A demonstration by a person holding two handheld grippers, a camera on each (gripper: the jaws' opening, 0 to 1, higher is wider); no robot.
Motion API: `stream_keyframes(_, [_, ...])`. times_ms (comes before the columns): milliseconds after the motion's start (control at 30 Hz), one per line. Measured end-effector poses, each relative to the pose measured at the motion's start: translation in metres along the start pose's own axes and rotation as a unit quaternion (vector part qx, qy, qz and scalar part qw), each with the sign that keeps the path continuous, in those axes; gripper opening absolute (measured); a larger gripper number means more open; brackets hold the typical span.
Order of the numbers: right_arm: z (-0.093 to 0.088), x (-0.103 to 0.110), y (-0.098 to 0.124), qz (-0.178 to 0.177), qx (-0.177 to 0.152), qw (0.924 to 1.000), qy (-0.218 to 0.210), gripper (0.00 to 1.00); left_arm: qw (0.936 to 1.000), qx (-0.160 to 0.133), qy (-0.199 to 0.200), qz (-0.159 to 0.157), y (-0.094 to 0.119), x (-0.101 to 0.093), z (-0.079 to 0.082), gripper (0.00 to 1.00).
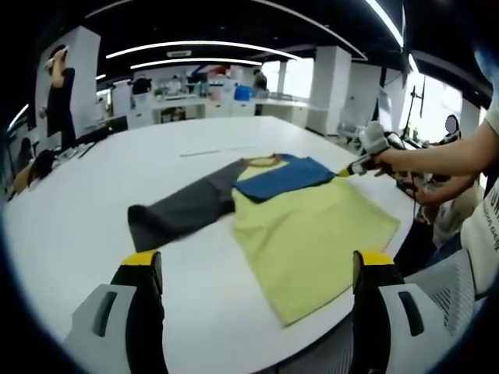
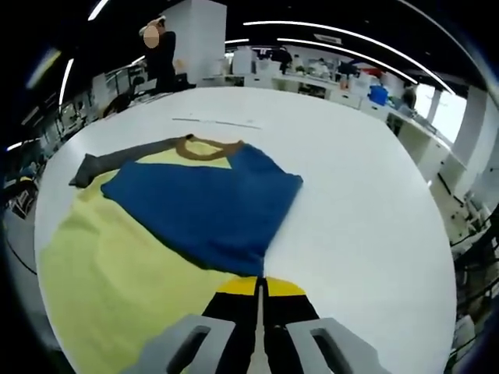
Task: Fold the garment on the visible template until the final outline fits inside the template.
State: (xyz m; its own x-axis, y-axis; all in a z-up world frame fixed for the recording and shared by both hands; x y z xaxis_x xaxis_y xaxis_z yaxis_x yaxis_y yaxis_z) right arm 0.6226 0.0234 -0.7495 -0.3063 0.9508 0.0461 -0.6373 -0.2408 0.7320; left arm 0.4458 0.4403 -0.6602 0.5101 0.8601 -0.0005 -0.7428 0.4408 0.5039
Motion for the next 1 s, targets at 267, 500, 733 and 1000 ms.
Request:
stream_keyframes(267, [0.011, 0.011, 0.01, 0.041, -0.037, 0.9956, -0.076, 0.26, 1.0, 0.0, 0.002, 0.002, 0.0, 0.002, 0.0, 0.99])
stream_keyframes(500, [0.027, 0.028, 0.019, 0.095, -0.079, 0.9885, -0.087, 0.58, 1.0, 0.001, 0.003, 0.002, 0.0, 0.001, 0.001, 0.99])
stream_keyframes(733, [0.043, 0.054, 0.041, 0.151, -0.121, 0.9778, -0.082, 0.86, 1.0, 0.0, 0.004, 0.006, 0.0, 0.005, 0.003, 0.99])
stream_keyframes(1000, [0.05, 0.079, 0.069, 0.188, -0.142, 0.9709, -0.042, 0.99, 0.9999, -0.002, 0.008, 0.008, -0.001, 0.015, 0.005, 0.99])
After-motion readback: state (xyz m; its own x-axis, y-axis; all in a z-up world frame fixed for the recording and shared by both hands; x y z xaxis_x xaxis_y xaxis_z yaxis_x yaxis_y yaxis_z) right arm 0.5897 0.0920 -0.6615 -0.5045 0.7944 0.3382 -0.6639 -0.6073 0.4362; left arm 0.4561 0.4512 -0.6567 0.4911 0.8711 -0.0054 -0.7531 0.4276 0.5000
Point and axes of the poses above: the point that each gripper's makers call its tool centre point, and the gripper's own axes: y roughly backward along the fingers, x roughly to its left, z roughly out of its top, the point moved 4 cm from there along y, roughly backward along the fingers, and after that the axes turned 6 degrees about -y, right-handed, at the moved point
